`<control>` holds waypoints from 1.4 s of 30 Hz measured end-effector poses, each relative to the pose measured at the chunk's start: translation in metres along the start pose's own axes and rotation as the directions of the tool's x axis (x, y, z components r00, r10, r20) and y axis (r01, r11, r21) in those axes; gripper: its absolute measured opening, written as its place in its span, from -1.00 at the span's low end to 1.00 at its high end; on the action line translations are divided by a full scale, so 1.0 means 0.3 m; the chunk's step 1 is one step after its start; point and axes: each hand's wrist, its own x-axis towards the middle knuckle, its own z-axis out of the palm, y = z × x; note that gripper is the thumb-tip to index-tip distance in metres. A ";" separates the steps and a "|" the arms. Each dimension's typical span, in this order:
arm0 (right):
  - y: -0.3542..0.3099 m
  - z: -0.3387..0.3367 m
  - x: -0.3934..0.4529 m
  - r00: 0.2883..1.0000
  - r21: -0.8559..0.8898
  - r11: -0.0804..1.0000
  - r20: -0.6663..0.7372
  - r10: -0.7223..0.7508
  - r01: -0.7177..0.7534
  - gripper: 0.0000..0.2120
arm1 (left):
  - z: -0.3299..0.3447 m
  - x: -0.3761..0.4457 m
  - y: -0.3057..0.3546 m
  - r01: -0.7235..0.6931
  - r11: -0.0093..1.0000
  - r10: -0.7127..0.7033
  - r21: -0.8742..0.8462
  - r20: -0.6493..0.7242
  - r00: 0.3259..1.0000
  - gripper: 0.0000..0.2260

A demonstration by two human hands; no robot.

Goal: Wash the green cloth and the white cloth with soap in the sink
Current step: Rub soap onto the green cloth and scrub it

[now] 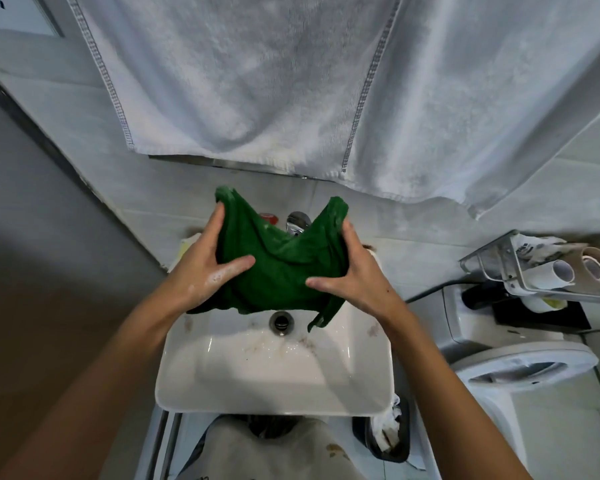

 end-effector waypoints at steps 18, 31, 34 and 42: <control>0.003 0.042 0.017 0.996 0.268 0.963 -0.081 0.039 -0.016 -0.94 | -0.044 0.041 -0.042 -0.058 0.899 0.026 0.434 0.078 0.997 -0.81; -0.125 0.257 0.117 0.841 0.634 0.772 -0.443 0.310 0.050 -0.93 | 0.253 0.029 0.057 0.080 0.948 -0.199 -0.309 -0.375 0.906 -0.84; -0.141 0.303 0.106 0.855 0.597 0.802 -0.422 0.301 0.013 -0.69 | 0.243 0.097 0.038 0.069 0.973 -0.204 -0.218 -0.688 0.696 -0.77; -0.147 0.256 0.159 0.834 0.662 0.749 -0.396 0.385 -0.031 -0.77 | 0.305 0.038 0.016 -0.040 0.999 0.036 0.008 -0.615 0.788 -0.75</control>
